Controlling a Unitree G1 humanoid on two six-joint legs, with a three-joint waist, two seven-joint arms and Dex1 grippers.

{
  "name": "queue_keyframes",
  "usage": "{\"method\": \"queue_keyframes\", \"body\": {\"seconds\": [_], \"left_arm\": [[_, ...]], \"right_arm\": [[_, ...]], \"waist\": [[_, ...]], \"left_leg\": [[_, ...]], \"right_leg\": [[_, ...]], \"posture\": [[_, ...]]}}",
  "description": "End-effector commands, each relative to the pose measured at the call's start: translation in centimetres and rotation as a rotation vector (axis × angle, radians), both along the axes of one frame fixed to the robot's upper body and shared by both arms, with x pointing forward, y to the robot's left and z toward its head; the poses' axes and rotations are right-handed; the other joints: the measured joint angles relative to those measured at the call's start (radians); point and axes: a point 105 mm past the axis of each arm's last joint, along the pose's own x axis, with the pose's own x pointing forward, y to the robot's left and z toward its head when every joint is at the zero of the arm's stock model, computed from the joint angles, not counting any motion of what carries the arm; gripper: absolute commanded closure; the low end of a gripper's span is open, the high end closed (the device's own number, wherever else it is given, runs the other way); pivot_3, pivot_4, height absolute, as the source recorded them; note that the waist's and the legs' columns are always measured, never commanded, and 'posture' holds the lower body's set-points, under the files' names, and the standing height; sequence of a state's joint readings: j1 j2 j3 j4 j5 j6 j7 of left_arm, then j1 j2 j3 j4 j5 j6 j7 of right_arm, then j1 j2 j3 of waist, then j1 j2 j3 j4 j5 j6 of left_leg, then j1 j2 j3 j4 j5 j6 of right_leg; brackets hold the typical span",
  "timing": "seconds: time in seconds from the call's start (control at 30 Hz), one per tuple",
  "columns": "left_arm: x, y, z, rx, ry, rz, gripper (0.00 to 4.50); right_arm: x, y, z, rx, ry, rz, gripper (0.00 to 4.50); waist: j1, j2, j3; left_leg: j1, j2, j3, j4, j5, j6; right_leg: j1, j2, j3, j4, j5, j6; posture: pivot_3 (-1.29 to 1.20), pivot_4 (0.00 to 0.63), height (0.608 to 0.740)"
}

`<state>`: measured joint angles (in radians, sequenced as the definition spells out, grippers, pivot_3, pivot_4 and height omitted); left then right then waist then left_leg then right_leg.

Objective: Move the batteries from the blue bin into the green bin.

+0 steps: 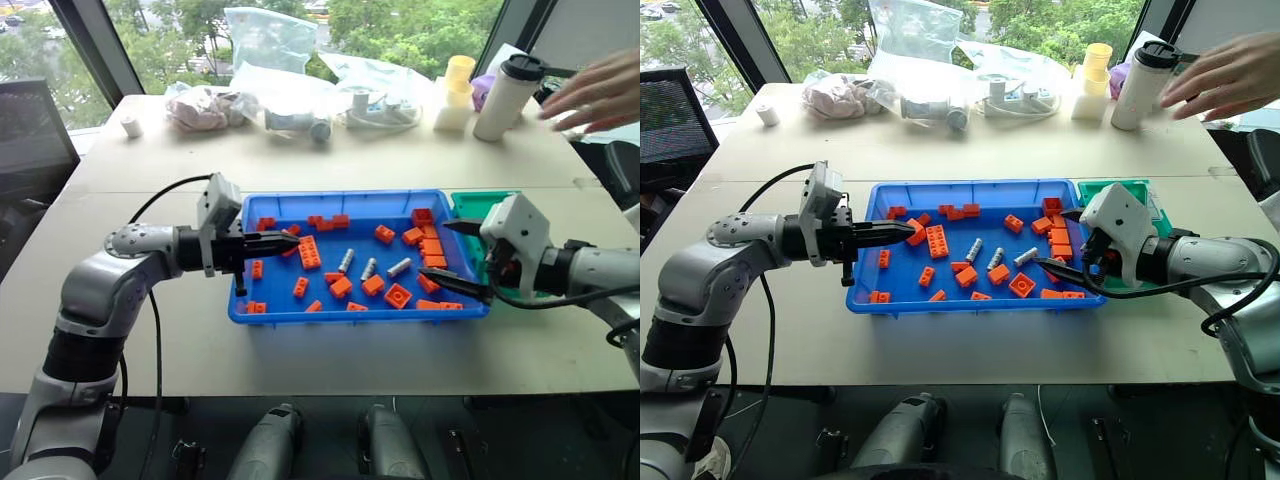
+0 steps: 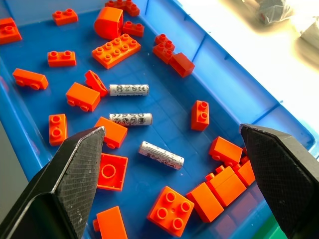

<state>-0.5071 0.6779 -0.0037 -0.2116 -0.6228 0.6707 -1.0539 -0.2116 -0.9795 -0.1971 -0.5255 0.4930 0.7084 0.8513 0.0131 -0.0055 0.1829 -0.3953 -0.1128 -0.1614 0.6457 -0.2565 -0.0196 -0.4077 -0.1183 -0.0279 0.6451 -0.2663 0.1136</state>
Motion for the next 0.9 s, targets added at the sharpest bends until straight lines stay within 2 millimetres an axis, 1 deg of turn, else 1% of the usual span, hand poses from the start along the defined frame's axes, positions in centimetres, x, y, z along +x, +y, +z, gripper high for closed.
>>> {"method": "queue_keyframes", "body": {"seconds": [0.03,0.1,0.27,0.43,0.53,0.77,0.9], "left_arm": [[-0.4,0.2,0.9,-0.006,-0.038,-0.015,4.5],[-0.4,0.2,0.9,0.0,-0.043,-0.011,4.5],[-0.2,0.2,1.4,-0.026,-0.049,0.003,4.5],[-0.1,0.2,1.1,-0.015,-0.053,0.007,4.5],[-0.1,0.3,1.2,-0.019,-0.052,0.012,4.5],[0.1,0.3,1.3,-0.016,-0.058,0.014,4.5],[0.2,0.4,1.4,-0.015,-0.063,0.02,4.5]], "right_arm": [[-0.1,0.6,0.8,-0.02,-0.039,0.043,0.05],[0.0,0.7,0.7,-0.028,-0.037,0.049,0.05],[0.1,1.1,0.5,-0.044,-0.036,0.078,0.05],[0.3,1.5,-0.3,-0.063,-0.024,0.102,0.05],[0.6,1.9,-0.1,-0.051,-0.027,0.119,0.05],[1.4,2.7,0.0,-0.082,-0.045,0.171,0.05],[2.1,3.5,0.2,-0.125,-0.06,0.246,0.05]], "waist": [[0.0,0.0,0.0],[0.0,0.0,0.0],[0.0,0.0,0.0],[0.0,0.0,0.0],[-0.001,0.0,0.0],[0.0,0.0,0.0],[-0.003,0.0,0.0]], "left_leg": [[0.0,0.0,0.0,0.0,0.0,0.0],[0.0,0.0,0.0,0.0,0.0,0.0],[0.0,0.0,0.0,0.0,0.0,0.0],[0.0,0.0,0.0,0.0,0.0,0.0],[0.0,0.0,0.0,0.0,0.0,0.0],[0.0,0.0,0.0,0.0,0.0,0.0],[0.0,0.0,0.0,0.0,0.0,0.0]], "right_leg": [[0.0,0.0,0.0,0.0,0.0,0.0],[0.0,0.0,0.0,0.0,0.0,0.0],[0.0,0.0,0.0,0.0,0.0,0.0],[0.0,0.0,0.0,0.0,0.0,0.0],[0.0,0.0,0.0,0.0,0.0,0.0],[0.0,0.0,0.0,0.0,0.0,0.0],[0.0,0.0,0.0,0.0,0.0,0.0]], "posture": [[0.0,0.15,0.74],[0.0,0.15,0.74],[0.0,0.15,0.74],[0.0,0.15,0.74],[0.0,0.15,0.74],[0.0,0.15,0.74],[0.0,0.15,0.74]]}}
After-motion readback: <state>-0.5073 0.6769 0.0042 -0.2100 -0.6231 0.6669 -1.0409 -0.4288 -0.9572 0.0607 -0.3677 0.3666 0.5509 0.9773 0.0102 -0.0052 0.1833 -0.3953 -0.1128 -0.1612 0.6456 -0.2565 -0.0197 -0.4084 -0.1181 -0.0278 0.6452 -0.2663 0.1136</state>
